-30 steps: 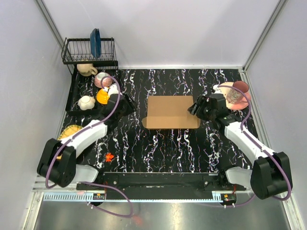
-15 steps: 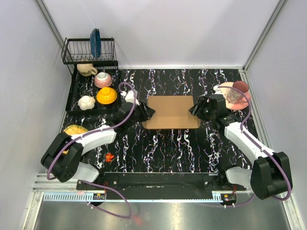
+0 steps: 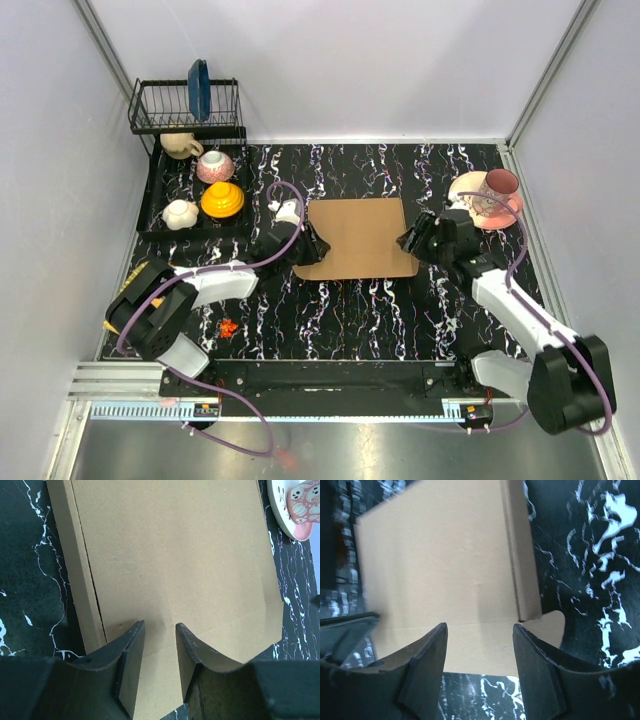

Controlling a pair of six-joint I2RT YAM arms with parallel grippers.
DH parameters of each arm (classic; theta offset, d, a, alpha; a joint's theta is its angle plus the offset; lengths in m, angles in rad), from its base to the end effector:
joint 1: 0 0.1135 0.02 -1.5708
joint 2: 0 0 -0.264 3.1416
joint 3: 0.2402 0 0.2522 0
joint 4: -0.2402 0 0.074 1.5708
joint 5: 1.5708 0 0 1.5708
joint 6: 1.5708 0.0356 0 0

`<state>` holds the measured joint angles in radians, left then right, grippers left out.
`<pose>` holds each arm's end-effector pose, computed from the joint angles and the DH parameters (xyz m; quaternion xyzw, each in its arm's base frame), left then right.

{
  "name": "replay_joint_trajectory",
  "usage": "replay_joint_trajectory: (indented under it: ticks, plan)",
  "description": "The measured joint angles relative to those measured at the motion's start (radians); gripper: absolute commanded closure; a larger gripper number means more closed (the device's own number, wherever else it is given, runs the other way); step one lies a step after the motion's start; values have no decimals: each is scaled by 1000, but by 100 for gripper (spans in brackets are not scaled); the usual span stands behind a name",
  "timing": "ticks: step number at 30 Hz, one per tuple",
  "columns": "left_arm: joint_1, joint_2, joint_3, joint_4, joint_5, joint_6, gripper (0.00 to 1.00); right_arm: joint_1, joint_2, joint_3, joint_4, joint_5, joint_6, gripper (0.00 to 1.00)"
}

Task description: Fold the paper box

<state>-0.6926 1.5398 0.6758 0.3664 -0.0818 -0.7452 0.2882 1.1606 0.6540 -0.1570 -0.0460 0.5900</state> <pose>0.2425 -0.1975 0.1778 -0.0435 0.8579 -0.3099 0.4075 0.2338 0.0710 0.2217 0.1251 0.8899 0.2050 0.3877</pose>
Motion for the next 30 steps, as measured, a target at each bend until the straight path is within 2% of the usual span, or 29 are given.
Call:
replay_joint_trajectory:
  ticks: [3, 5, 6, 10, 14, 17, 19, 21, 25, 30]
  plan:
    - [0, 11, 6, 8, -9, 0, 62, 0, -100, -3, 56, -12, 10, 42]
    - [0, 16, 8, 13, -13, 1, 62, 0, -113, 13, 101, -29, 16, 47]
    - [0, 18, 8, 15, -15, 1, 62, 0, -96, 31, 122, -40, 18, 52]
    - [-1, 18, 2, 29, -20, 2, 61, 0, 93, 100, 201, -90, 12, 54]
    - [-2, 14, -32, 76, -26, 0, 61, 0, 224, 43, 222, -106, 13, 54]
    - [-2, 13, -54, 109, -30, -7, 60, -2, 245, 15, 267, -113, 23, 54]
    - [-2, 15, -61, 124, -31, -10, 60, -2, 253, 9, 284, -113, 26, 53]
    - [-2, 16, -73, 150, -32, -14, 60, -3, 252, -2, 306, -113, 29, 48]
    - [-2, -34, -136, 203, -44, -32, 47, 2, 206, -45, 344, -116, 42, 39]
    - [2, -244, -194, 58, -120, -26, 40, 6, 77, -53, 234, -81, 35, 34]
